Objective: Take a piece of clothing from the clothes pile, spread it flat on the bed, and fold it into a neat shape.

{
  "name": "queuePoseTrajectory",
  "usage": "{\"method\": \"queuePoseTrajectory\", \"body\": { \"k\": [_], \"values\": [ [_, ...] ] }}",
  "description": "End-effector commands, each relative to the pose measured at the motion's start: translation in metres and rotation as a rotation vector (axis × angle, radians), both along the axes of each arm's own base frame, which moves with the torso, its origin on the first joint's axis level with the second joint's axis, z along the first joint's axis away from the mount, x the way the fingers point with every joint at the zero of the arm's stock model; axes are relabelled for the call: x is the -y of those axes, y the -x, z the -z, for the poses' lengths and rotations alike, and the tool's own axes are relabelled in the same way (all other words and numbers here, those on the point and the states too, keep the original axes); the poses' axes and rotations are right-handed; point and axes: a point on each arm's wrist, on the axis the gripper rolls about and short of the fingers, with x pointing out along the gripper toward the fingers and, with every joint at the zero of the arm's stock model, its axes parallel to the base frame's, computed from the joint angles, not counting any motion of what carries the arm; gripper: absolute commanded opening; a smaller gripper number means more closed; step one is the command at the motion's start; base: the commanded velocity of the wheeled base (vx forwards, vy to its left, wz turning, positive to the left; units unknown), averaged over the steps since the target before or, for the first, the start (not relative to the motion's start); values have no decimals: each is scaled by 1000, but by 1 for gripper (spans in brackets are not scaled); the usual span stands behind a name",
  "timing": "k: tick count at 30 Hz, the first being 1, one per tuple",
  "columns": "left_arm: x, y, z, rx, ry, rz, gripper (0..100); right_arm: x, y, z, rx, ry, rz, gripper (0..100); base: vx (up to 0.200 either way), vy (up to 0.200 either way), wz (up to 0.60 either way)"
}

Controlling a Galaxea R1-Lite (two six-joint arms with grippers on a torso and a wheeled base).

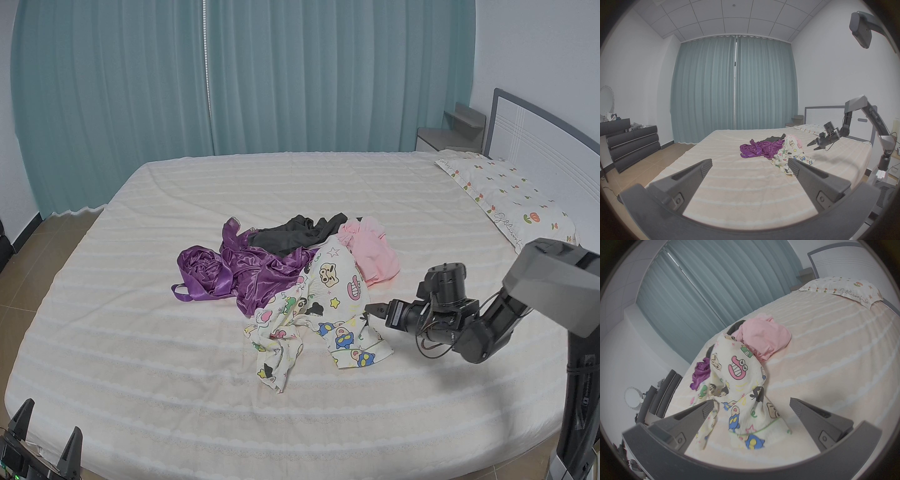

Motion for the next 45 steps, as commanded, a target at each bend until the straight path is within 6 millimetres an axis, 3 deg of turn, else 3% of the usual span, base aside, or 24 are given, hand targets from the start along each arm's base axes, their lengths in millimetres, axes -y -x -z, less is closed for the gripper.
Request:
{"method": "queuePoseTrajectory", "body": {
  "k": [1, 7, 12, 19, 20, 31, 32, 34, 41, 45],
  "values": [
    [0, 0, 5, 0, 0, 1, 100, -16, -3, 38, -49, 42, -34, 100, 0, 0, 0],
    [0, 0, 5, 0, 0, 1, 100, -29, 2, 40, -44, 74, -74, 100, 0, 0, 0],
    [0, 0, 5, 0, 0, 1, 100, -37, -2, 54, -53, 152, -91, 100, 0, 0, 0],
    [0, 0, 5, 0, 0, 1, 100, -45, -5, 57, -61, 215, -122, 100, 0, 0, 0],
    [0, 0, 5, 0, 0, 1, 100, -45, -5, 57, -59, 222, -128, 0, 0, 0, 0],
    [0, 0, 5, 0, 0, 1, 100, -43, 3, 54, -94, 270, -137, 0, 0, 0, 0],
    [0, 0, 5, 0, 0, 1, 100, -41, 8, 44, -87, 253, -138, 0, 0, 0, 0],
    [0, 0, 5, 0, 0, 1, 100, -41, 9, 42, -85, 250, -138, 0, 0, 0, 0],
    [0, 0, 5, 0, 0, 1, 100, -24, 47, -1, -46, 203, -144, 0, 0, 0, 0],
    [0, 0, 5, 0, 0, 1, 100, -14, 89, -31, 25, 119, -144, 0, 0, 0, 0]
  ]
}}
